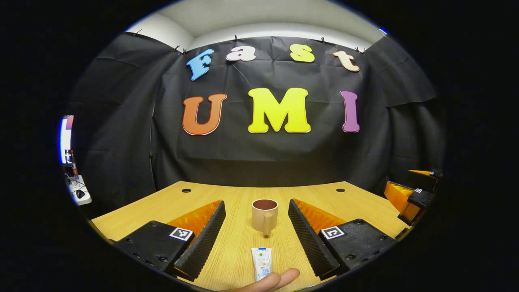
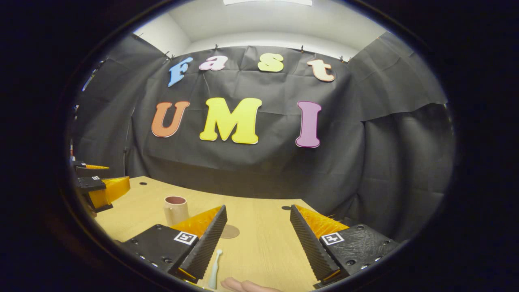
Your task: Put the toothbrush and toothpaste on the desktop into the cup, then pick up the cup and place it on the coaster on the desktop.
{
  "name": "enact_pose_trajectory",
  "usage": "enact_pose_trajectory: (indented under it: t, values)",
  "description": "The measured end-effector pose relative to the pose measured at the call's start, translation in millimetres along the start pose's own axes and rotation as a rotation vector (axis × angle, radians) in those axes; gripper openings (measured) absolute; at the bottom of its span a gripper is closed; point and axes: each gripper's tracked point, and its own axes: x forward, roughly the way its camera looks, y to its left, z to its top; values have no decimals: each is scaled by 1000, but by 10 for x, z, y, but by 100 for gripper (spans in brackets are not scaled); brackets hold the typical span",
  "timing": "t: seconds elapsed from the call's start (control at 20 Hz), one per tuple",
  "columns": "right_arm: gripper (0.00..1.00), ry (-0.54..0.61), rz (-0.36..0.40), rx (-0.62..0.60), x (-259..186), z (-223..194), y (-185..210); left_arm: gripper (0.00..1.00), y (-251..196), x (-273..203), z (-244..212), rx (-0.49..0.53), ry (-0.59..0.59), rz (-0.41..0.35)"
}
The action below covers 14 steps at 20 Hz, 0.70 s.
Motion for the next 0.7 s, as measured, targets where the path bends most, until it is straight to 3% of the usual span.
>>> enact_pose_trajectory:
  t: [0.25, 0.7]
  values:
    - [95, 4, -6, -12, 25, -20, 1, 99, -34, 36, -324, -27, 105, -19]
    - [95, 26, -6, -2, 66, -80, -9, 99, -186, -32, -1173, -21, 404, -54]
